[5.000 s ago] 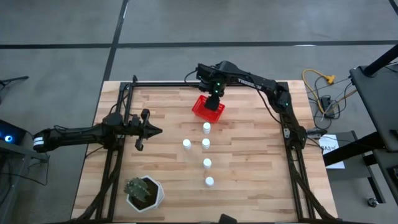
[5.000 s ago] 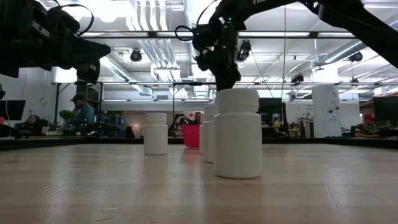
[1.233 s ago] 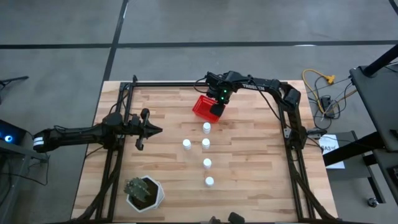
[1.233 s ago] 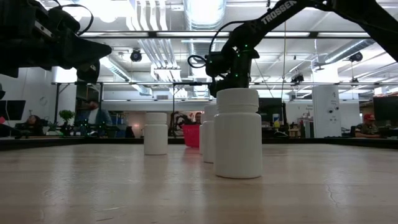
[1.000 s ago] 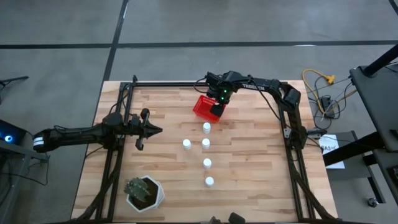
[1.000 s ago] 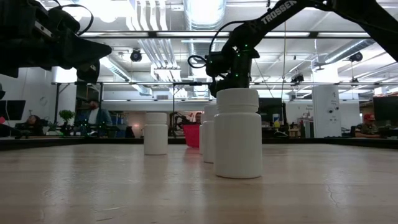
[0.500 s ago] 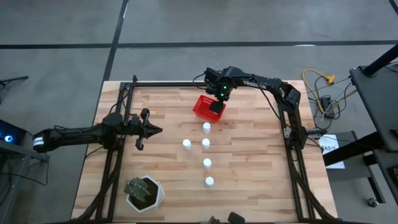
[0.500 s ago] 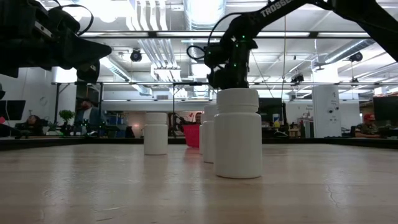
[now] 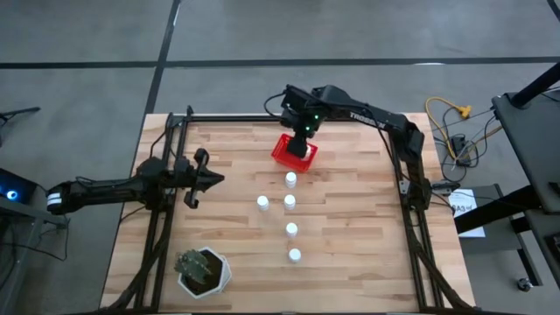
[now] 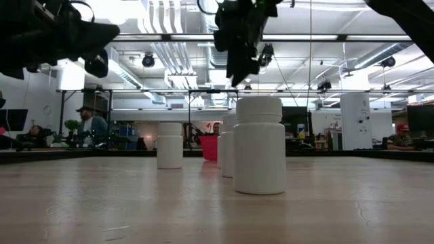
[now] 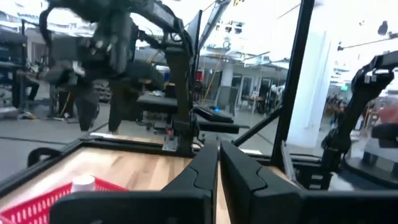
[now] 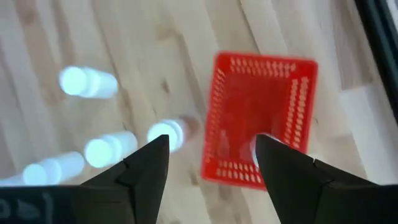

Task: Pick and place pill bottles into a basket
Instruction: Put the white pill bottle into the red bin

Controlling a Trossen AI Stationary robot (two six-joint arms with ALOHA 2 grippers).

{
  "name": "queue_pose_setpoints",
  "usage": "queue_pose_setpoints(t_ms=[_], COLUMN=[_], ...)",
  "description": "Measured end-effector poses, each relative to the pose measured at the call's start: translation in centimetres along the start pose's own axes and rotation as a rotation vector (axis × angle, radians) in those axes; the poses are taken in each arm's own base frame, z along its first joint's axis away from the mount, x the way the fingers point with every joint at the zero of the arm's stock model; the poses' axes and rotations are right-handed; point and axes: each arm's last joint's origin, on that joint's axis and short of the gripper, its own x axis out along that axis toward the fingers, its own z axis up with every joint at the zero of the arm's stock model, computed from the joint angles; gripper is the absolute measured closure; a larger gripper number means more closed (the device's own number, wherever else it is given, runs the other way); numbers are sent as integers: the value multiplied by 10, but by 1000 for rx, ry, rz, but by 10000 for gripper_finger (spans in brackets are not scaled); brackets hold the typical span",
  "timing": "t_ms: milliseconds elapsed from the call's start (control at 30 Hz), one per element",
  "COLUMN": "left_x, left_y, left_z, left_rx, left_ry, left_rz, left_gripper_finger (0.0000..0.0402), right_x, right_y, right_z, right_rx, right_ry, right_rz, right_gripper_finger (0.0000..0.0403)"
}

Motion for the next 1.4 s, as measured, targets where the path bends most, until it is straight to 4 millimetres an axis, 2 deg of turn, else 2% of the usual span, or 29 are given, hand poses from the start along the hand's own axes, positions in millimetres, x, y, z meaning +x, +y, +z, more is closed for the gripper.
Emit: queue_pose_setpoints(t_ms=[133,367,667,800,1000,1133,1300,1400], left_x=[0,0,0,0,0,0,0,1], left_y=[0,0,0,0,0,0,0,0], left_z=[0,0,0,0,0,0,1,3], left_rx=[11,15,9,9,15,17,19,21], left_ry=[3,1,1,1,1,0,-3,-9], left_rz=[2,9,10,10,10,10,9,8], left_gripper_finger=[401,401,401,401,401,401,401,401], right_x=[1,15,21,8,-37,-49,-32,-29], right_y=[23,56,74,87,101,101,94,95], right_z=[1,-5,-10,-14,-20,-37,-80,-108], right_rx=[-45,-111,-135,-154,-152,-116,-36,-42], right_ry=[-6,34,56,18,-222,-369,-489,-643], right_rz=[20,44,24,22,14,54,115,195], right_gripper_finger=[175,175,175,179,191,199,211,219])
